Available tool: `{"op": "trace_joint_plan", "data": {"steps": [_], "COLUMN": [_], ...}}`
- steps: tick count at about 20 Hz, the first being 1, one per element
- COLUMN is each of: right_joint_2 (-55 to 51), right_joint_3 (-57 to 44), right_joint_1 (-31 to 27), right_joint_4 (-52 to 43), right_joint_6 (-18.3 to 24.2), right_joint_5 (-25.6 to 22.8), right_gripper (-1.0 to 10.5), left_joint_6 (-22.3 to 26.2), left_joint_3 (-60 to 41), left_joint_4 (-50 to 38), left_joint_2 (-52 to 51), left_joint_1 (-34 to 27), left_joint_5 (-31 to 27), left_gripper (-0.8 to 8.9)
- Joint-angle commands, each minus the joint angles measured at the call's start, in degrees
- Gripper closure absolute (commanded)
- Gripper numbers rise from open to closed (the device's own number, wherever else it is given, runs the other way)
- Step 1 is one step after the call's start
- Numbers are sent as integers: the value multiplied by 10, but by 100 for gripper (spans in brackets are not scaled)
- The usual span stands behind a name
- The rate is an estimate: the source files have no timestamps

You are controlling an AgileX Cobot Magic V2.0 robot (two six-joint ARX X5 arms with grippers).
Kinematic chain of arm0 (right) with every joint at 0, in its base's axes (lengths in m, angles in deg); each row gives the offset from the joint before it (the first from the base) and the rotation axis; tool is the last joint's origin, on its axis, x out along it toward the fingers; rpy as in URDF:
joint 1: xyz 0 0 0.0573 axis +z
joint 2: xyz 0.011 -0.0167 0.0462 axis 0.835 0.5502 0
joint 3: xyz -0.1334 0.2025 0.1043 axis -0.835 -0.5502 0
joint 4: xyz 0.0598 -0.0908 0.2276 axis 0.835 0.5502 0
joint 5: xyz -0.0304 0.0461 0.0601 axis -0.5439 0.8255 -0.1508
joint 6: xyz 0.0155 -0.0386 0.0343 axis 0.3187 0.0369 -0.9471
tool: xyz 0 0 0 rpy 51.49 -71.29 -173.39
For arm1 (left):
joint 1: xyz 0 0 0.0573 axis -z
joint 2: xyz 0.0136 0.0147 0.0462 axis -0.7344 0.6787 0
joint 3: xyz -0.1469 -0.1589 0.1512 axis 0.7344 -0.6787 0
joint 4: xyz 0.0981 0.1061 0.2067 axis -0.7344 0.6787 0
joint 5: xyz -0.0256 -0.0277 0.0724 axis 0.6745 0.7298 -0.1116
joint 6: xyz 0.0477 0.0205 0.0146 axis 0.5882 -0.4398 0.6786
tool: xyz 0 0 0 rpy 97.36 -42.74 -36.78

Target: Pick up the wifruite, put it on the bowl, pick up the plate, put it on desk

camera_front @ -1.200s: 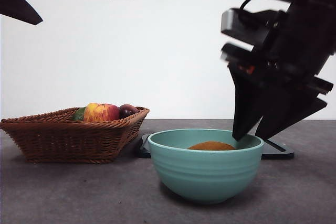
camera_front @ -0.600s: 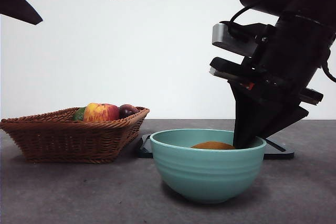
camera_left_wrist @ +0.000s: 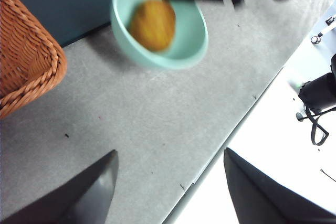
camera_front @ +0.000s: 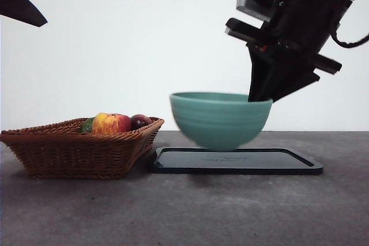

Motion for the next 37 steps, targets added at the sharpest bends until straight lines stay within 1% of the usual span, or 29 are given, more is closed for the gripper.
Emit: {"op": "trace_joint_plan", "data": {"steps": [1, 4, 9, 10, 13, 19, 20, 22, 23, 26, 28, 33, 35, 37], "right_joint_2": [27, 76, 190, 209, 243, 260, 260, 259, 256, 218, 167, 7, -56, -107], "right_joint_3": [33, 84, 167, 174, 185, 185, 185, 185, 185, 185, 185, 185, 185, 185], "right_joint_1": [-20, -56, -90, -95, -103, -108, -108, -108, -108, -110, -110, -103, -94, -80], "right_joint_4": [-6, -5, -16, -24, -38, -34, -35, -35, -31, -8, 27, 110, 143, 180], "right_joint_6": [12, 24, 35, 35, 35, 35, 35, 32, 30, 30, 31, 31, 34, 36], "right_joint_5": [1, 2, 3, 13, 13, 15, 15, 14, 10, -9, -22, -12, 14, 17], "right_gripper": [934, 934, 934, 934, 934, 931, 910, 738, 706, 706, 706, 706, 706, 706], "left_joint_6": [7, 7, 7, 7, 7, 7, 7, 7, 7, 7, 7, 7, 7, 7], "left_joint_3": [5, 5, 5, 5, 5, 5, 5, 5, 5, 5, 5, 5, 5, 5], "left_joint_4": [-5, -5, -3, -3, -2, -3, -3, -4, -4, -4, -4, -6, -6, -6], "left_joint_2": [3, 3, 3, 3, 3, 3, 3, 3, 3, 3, 3, 3, 3, 3], "left_joint_1": [3, 3, 3, 3, 3, 3, 3, 3, 3, 3, 3, 3, 3, 3], "left_joint_5": [1, 1, 1, 1, 1, 1, 1, 1, 1, 1, 1, 1, 1, 1], "left_gripper": [493, 493, 493, 493, 494, 493, 493, 493, 493, 493, 493, 493, 493, 493]}}
